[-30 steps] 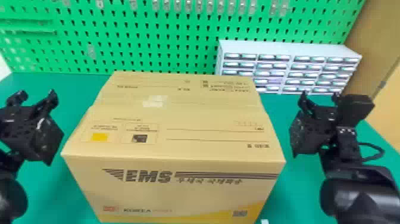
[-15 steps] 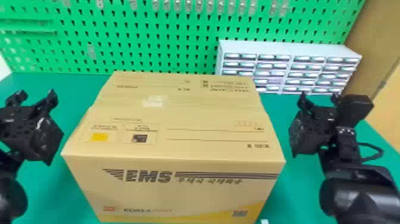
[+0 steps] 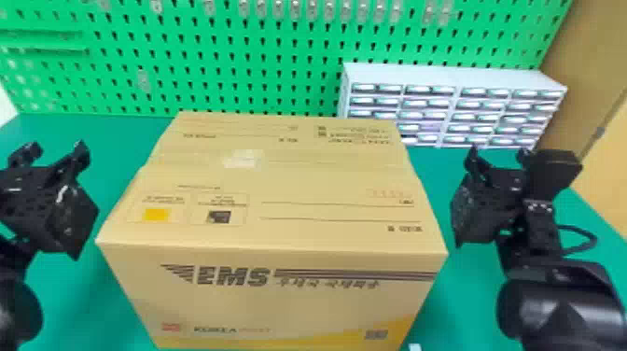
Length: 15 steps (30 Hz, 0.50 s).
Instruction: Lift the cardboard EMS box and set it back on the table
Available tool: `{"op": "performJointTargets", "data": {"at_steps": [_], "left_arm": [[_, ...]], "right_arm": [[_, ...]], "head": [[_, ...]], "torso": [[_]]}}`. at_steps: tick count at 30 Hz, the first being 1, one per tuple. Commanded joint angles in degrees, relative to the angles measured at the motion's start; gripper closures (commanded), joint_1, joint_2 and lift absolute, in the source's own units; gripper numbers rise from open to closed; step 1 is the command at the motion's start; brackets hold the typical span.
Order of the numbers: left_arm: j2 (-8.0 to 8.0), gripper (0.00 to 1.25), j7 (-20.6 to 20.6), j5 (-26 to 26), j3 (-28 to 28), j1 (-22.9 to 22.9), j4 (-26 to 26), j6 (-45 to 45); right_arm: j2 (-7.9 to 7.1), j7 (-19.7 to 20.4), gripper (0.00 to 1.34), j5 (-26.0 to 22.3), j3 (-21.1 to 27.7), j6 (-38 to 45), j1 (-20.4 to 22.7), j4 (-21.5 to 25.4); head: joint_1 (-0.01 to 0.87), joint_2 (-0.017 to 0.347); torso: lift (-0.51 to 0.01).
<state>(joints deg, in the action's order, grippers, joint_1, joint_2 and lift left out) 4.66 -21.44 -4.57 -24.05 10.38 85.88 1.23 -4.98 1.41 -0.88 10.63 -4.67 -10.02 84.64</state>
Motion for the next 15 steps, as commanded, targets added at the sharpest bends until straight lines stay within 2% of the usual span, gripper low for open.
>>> {"op": "performJointTargets", "data": {"at_steps": [1,15], "left_arm": [[0.0,0.48,0.0,0.0,0.0,0.0,0.0,0.0],[0.0,0.48,0.0,-0.2,-0.1,0.0,0.0,0.0]], "right_arm": [[0.06,0.0,0.4,0.1,-0.2,0.0,-0.1,0.0],[-0.03,0.0,0.4,0.1,-0.3,-0.1,-0.2,0.0]], "head": [[0.678,-0.015],[0.678,-0.015]], "torso": [[-0.097],[-0.097]]}}
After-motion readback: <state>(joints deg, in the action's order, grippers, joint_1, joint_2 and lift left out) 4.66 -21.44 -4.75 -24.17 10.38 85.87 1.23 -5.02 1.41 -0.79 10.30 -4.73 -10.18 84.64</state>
